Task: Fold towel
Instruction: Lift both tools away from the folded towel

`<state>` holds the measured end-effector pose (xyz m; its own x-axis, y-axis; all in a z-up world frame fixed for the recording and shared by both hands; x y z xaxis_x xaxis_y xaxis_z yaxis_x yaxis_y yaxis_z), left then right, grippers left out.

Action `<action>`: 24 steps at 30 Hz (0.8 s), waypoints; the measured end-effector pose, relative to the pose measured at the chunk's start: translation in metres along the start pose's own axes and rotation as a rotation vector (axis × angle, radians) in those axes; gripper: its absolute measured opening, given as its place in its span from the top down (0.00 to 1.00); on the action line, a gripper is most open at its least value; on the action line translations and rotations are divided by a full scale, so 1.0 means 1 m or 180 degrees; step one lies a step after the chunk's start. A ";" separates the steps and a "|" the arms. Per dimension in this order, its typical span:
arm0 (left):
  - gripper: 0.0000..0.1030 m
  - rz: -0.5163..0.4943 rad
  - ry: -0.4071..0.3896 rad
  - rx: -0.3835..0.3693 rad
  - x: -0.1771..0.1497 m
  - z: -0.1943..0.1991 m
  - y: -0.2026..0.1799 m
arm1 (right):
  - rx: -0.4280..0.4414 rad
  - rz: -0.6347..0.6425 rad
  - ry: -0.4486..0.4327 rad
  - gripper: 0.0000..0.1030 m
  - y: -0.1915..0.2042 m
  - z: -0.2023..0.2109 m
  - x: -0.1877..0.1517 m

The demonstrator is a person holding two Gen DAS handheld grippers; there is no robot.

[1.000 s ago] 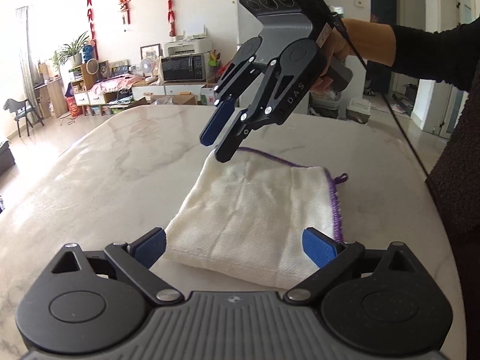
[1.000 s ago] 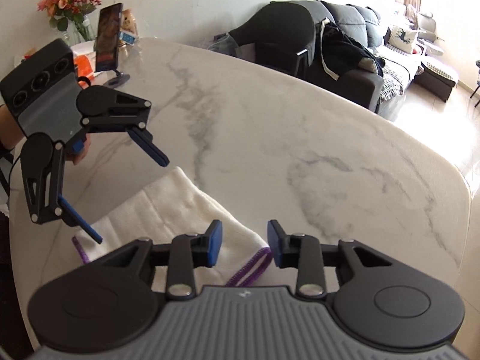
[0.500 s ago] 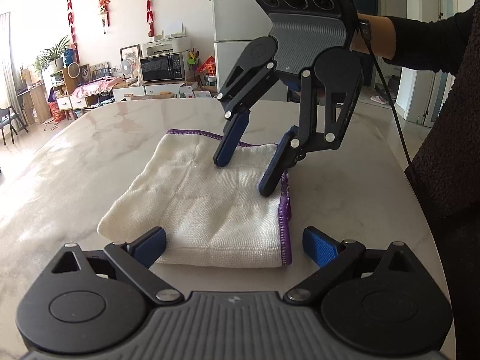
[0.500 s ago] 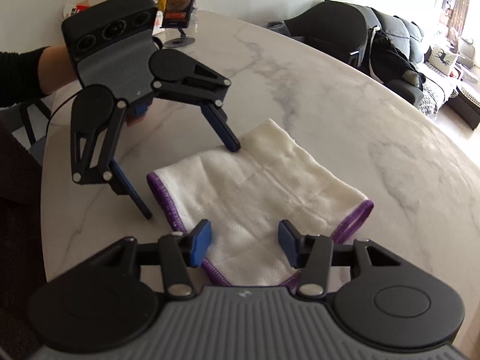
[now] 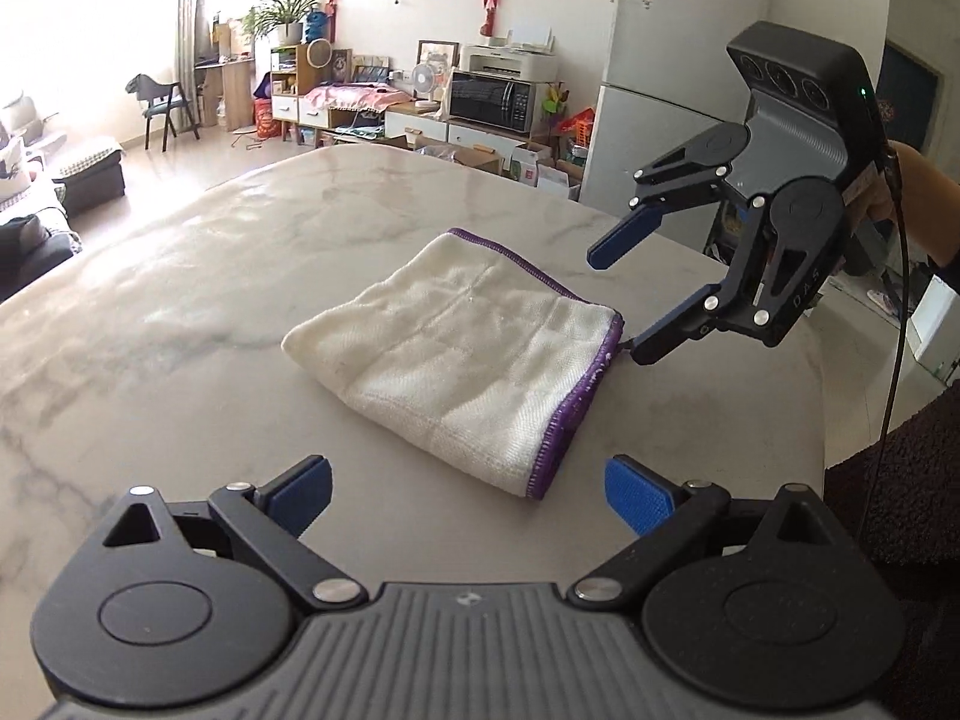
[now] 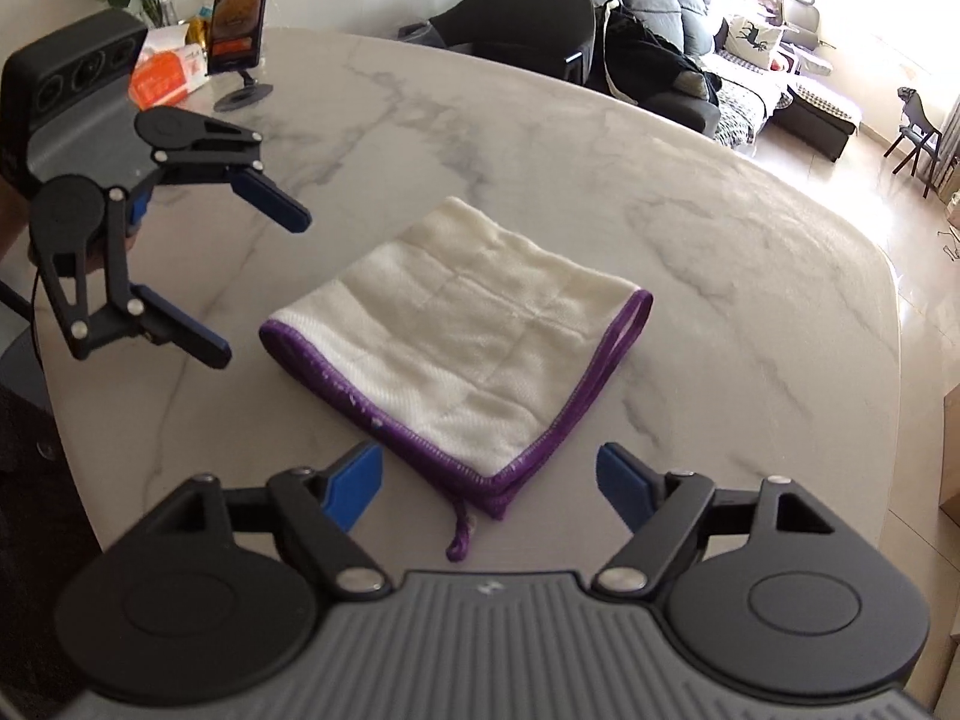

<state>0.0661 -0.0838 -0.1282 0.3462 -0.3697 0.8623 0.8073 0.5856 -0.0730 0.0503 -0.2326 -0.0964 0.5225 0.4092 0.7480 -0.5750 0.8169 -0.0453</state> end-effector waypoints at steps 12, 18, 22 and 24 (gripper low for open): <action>0.05 0.0077 0.0101 0.0755 0.009 -0.005 0.045 | 0.0000 -0.0094 -0.0261 0.27 0.017 -0.045 0.033; 0.05 0.0375 0.0060 0.1177 0.019 -0.003 0.096 | -0.0134 -0.0313 -0.0309 0.26 0.012 -0.075 0.058; 0.05 0.0523 0.0041 0.1433 0.032 -0.005 0.121 | -0.0232 -0.0392 -0.0324 0.26 0.007 -0.091 0.073; 0.05 0.0546 0.0018 0.1486 0.036 -0.007 0.127 | -0.0258 -0.0409 -0.0331 0.24 0.006 -0.099 0.079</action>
<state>0.1840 -0.0278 -0.1101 0.4589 -0.2430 0.8546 0.4387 0.8984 0.0199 0.1506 -0.1556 -0.1028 0.5182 0.2586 0.8152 -0.4528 0.8916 0.0050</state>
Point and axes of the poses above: each gripper's, at about its wrist camera, not at the fingertips, and z roughly against the way its jaws point, y to its left, x to its top, the point moved 10 cm from there along -z, roughly the way its jaws point, and after that the axes turned 13 degrees about -y, right-handed, at the moved point
